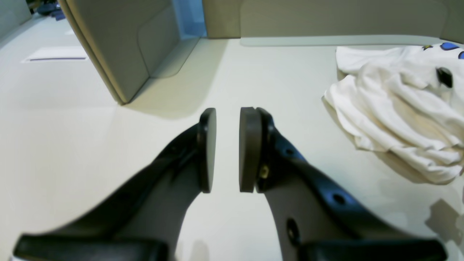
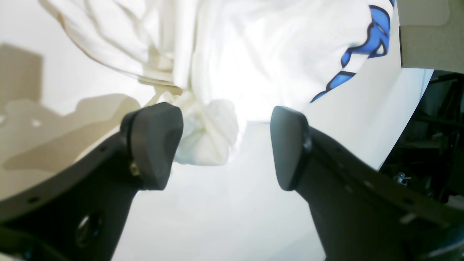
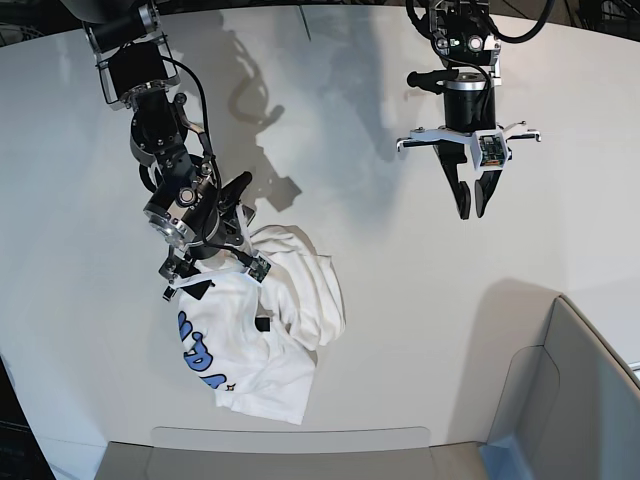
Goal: Layout the t-shirt on the table in an organized manner, then fold the t-shirt properly
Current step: 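Close the right gripper on the t-shirt fabric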
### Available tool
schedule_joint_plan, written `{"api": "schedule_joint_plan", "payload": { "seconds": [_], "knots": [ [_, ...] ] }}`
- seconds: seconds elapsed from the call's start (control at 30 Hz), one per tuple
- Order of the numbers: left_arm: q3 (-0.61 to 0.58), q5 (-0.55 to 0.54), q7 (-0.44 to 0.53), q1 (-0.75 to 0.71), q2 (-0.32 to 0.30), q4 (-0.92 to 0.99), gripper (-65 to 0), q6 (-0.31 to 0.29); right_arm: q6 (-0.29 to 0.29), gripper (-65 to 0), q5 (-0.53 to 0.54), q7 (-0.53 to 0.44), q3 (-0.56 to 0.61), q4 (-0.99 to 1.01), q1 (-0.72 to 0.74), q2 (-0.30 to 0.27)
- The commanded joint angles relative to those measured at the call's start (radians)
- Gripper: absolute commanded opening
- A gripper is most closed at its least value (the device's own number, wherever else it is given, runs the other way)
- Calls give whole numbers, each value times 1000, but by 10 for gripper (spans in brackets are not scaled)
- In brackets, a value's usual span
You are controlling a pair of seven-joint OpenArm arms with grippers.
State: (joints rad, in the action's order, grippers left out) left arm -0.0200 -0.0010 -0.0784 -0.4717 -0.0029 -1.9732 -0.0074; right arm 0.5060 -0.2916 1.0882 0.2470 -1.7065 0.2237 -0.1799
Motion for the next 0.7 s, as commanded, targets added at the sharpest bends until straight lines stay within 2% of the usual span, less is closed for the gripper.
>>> {"api": "schedule_joint_plan", "payload": {
  "seconds": [0.0, 0.4, 0.67],
  "knots": [
    [1, 3, 30, 0, 1, -18, -521, 4, -14, -235, -10, -10, -5, -16, 23, -3],
    [1, 3, 30, 0, 42, -18, -522, 4, -16, -235, -10, -10, -5, 0, 26, -3],
    [1, 3, 30, 0, 42, -19, -522, 4, -19, -234, -10, -10, -7, -2, 26, -3]
  ]
}}
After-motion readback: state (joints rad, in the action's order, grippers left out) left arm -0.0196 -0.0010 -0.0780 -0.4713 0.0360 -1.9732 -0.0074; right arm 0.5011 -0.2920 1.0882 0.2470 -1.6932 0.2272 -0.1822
